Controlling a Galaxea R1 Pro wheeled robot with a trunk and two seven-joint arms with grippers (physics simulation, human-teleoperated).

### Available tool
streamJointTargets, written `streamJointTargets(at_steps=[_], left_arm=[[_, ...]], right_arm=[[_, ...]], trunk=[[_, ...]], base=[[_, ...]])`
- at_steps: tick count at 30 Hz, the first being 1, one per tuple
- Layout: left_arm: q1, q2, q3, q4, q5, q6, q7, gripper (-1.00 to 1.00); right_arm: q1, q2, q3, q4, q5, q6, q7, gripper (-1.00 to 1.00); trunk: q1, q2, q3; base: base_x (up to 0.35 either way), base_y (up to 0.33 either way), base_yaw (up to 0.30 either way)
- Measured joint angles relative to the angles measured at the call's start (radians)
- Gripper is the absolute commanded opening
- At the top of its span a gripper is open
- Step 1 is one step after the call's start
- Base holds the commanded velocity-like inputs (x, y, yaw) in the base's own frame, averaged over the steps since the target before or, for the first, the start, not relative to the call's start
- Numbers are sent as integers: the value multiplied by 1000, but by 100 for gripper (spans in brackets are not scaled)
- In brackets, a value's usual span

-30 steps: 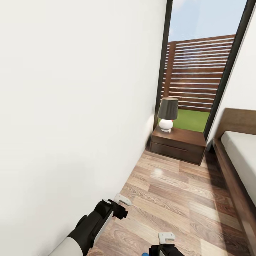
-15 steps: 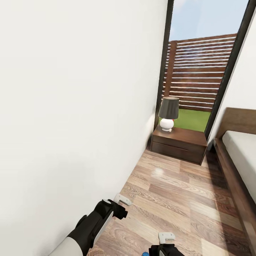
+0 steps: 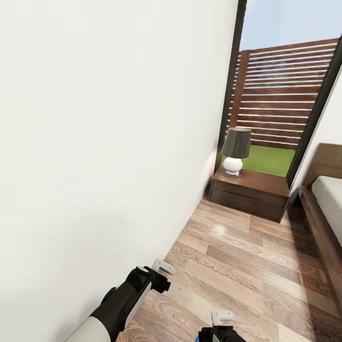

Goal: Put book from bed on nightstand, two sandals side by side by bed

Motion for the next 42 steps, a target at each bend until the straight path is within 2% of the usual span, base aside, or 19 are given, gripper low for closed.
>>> streamJointTargets(at_steps=[6, 10, 31, 38, 42], left_arm=[[0, 0, 0, 0, 0, 0, 0, 100], [0, 0, 0, 0, 0, 0, 0, 100], [0, 0, 0, 0, 0, -1, 0, 100], [0, 0, 0, 0, 0, -2, 0, 100], [0, 0, 0, 0, 0, -2, 0, 100]], right_arm=[[0, 0, 0, 0, 0, 0, 0, 100], [0, 0, 0, 0, 0, 0, 0, 100], [0, -2, -1, -1, 0, 0, 1, 100], [0, -3, 0, -2, 0, 0, 1, 100], [0, -3, 0, -2, 0, 0, 2, 100]], trunk=[[0, 0, -1], [15, -28, -13], [15, -28, -14], [42, -77, -36], [42, -77, -36]], base=[[0, 0, 23], [0, 0, 8], [0, 0, 1], [0, 0, 0], [0, 0, 0]])
